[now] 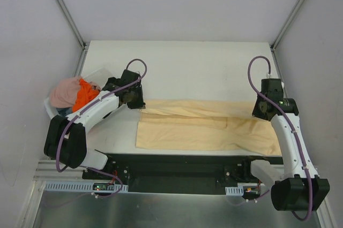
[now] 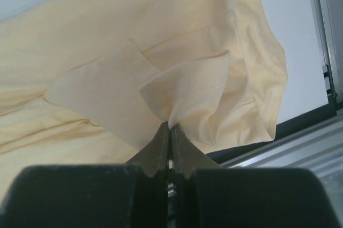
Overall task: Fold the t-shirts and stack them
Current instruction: Fold the other side of the tshirt into a rectangle, then rotate the tshirt 90 degrees
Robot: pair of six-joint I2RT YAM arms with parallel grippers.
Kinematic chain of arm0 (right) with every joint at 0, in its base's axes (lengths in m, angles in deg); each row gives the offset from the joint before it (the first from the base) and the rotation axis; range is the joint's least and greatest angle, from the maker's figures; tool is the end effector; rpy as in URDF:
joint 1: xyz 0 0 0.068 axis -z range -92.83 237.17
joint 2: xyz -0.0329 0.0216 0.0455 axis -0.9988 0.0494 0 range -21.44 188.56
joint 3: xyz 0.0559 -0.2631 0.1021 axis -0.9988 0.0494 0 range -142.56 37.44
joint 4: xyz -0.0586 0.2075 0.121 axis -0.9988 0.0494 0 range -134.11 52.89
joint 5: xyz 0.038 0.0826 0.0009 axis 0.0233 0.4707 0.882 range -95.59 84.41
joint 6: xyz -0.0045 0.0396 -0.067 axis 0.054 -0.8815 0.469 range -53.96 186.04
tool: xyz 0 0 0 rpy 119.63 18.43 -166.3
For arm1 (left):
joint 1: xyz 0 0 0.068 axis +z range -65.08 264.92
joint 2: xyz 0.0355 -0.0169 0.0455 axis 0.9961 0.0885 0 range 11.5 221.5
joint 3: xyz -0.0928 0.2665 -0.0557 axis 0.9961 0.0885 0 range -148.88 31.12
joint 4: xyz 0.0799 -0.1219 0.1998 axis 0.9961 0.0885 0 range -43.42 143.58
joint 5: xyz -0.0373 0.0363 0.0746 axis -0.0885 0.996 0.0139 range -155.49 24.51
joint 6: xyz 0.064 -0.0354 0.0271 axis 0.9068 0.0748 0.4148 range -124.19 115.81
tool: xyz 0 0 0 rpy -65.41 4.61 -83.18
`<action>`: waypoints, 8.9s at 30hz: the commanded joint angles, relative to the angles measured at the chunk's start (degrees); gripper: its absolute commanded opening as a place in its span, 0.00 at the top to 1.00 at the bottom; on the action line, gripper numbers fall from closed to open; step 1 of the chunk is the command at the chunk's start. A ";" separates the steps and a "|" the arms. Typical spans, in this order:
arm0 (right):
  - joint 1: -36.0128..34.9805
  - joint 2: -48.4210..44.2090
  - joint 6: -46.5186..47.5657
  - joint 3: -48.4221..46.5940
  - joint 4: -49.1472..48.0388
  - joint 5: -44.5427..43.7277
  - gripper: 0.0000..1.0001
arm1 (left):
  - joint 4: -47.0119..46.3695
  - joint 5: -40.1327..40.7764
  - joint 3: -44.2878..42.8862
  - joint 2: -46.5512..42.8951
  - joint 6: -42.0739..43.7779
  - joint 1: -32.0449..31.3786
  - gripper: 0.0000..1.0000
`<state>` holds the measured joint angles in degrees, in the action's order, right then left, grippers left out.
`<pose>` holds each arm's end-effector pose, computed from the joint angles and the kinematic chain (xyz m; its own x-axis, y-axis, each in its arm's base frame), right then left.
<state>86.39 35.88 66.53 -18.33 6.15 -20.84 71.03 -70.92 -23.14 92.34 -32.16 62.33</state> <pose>0.1861 -0.0150 0.2937 -0.7872 -0.0189 -0.6164 0.1428 0.9668 -0.2120 0.2709 -0.1197 0.2309 -0.8391 -0.1565 -0.5210 0.0497 0.9317 -0.3599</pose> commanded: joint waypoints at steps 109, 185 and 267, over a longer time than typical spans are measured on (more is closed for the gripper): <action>4.83 21.80 -9.98 1.97 4.40 13.22 0.95 | -4.67 -9.33 6.01 3.71 -3.15 -5.18 0.01; 20.89 29.32 -13.68 2.69 -7.45 30.45 0.04 | -4.76 -10.21 2.14 6.35 0.63 -5.18 0.01; -27.00 46.47 -18.43 -12.60 -15.02 31.24 0.03 | -21.10 -33.50 10.84 5.72 -0.95 -15.29 0.01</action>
<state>58.37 80.44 46.73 -26.85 -11.97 13.98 53.26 -101.72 -12.85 94.59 -31.87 49.74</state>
